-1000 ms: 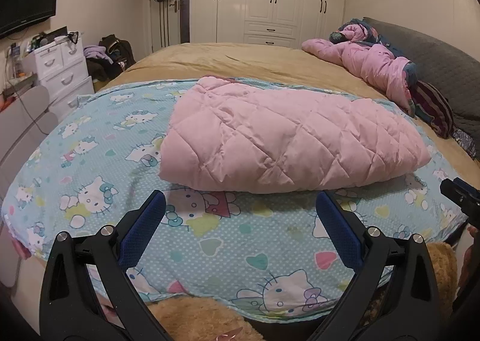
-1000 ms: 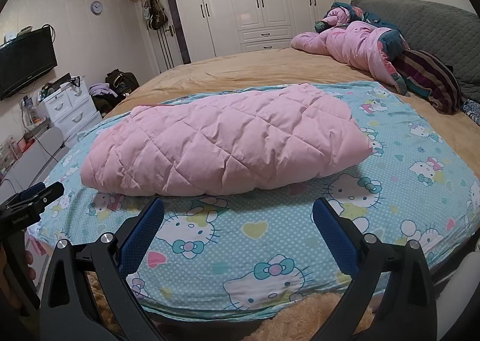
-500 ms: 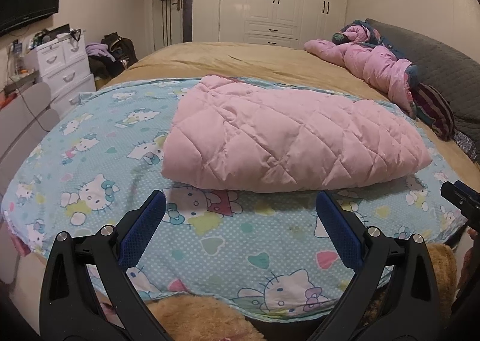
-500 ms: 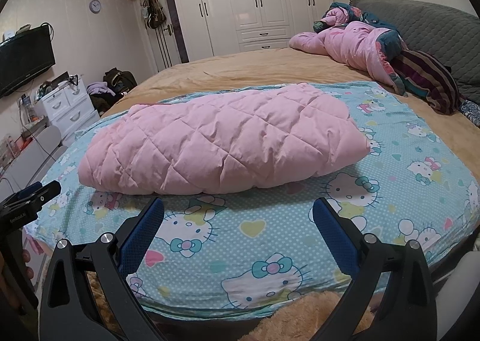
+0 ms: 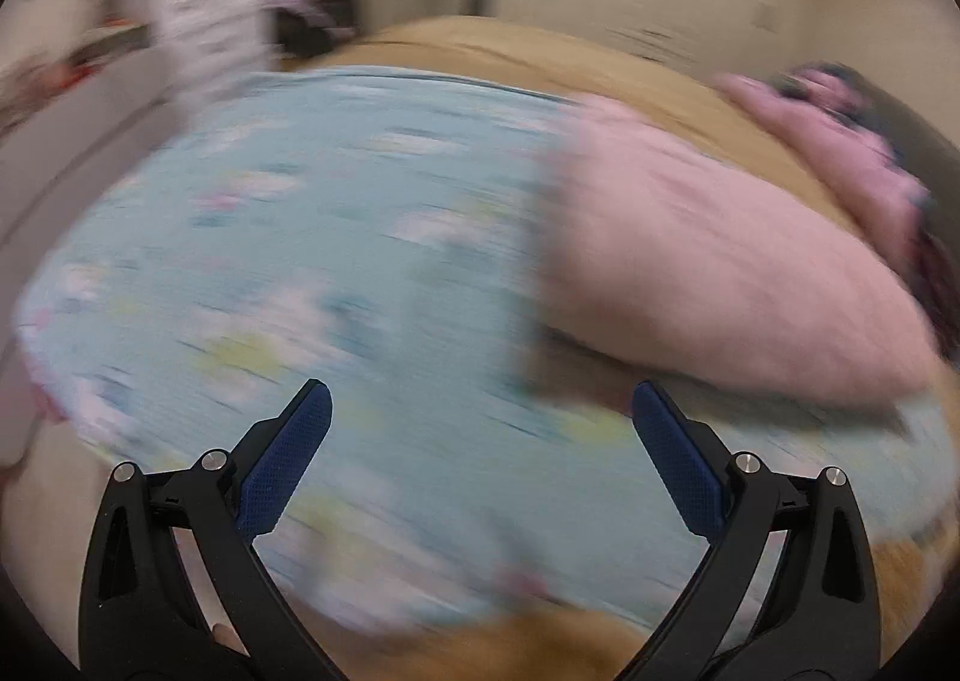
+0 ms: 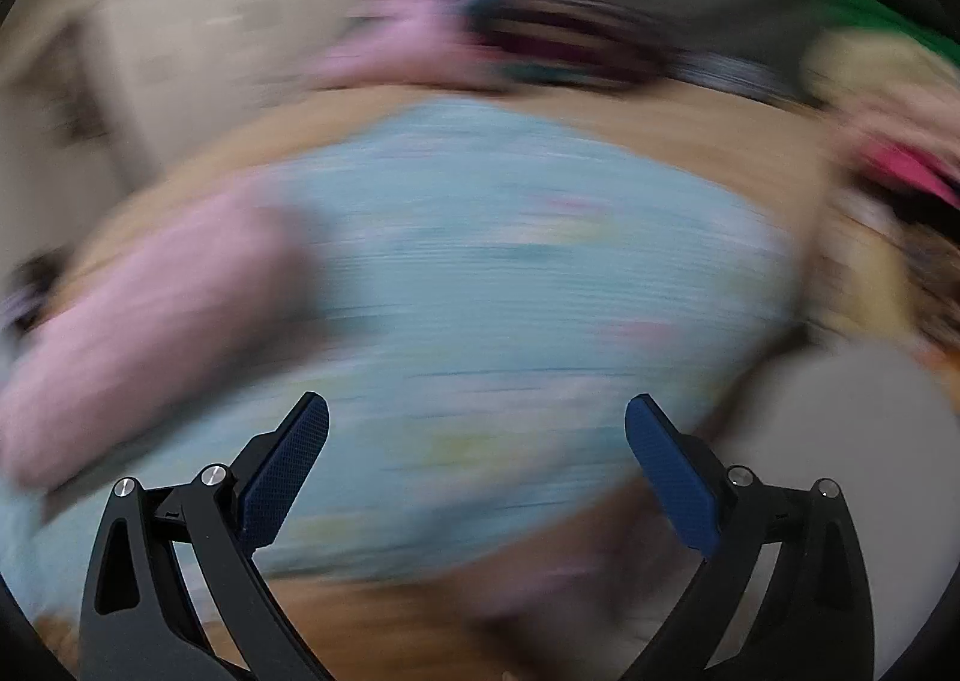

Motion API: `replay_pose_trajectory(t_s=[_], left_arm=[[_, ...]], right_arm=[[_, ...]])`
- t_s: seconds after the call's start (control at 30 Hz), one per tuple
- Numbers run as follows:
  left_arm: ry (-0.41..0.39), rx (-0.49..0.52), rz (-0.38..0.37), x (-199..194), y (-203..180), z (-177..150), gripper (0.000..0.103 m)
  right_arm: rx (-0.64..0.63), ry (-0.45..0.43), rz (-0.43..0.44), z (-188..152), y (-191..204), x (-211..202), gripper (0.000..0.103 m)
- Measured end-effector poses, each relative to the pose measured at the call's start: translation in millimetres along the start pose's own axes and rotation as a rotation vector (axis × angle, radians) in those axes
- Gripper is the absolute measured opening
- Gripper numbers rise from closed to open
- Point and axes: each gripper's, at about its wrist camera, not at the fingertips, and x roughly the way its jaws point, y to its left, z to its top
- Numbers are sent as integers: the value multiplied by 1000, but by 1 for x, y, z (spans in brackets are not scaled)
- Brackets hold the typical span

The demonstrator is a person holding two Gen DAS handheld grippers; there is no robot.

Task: Fold large clothes

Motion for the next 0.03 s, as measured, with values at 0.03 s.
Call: replay_pose_trajectory(t_s=[0.03], left_arm=[[-1, -28, 53, 8, 21, 10, 94]], right_arm=[[57, 11, -100, 4, -36, 13, 99]])
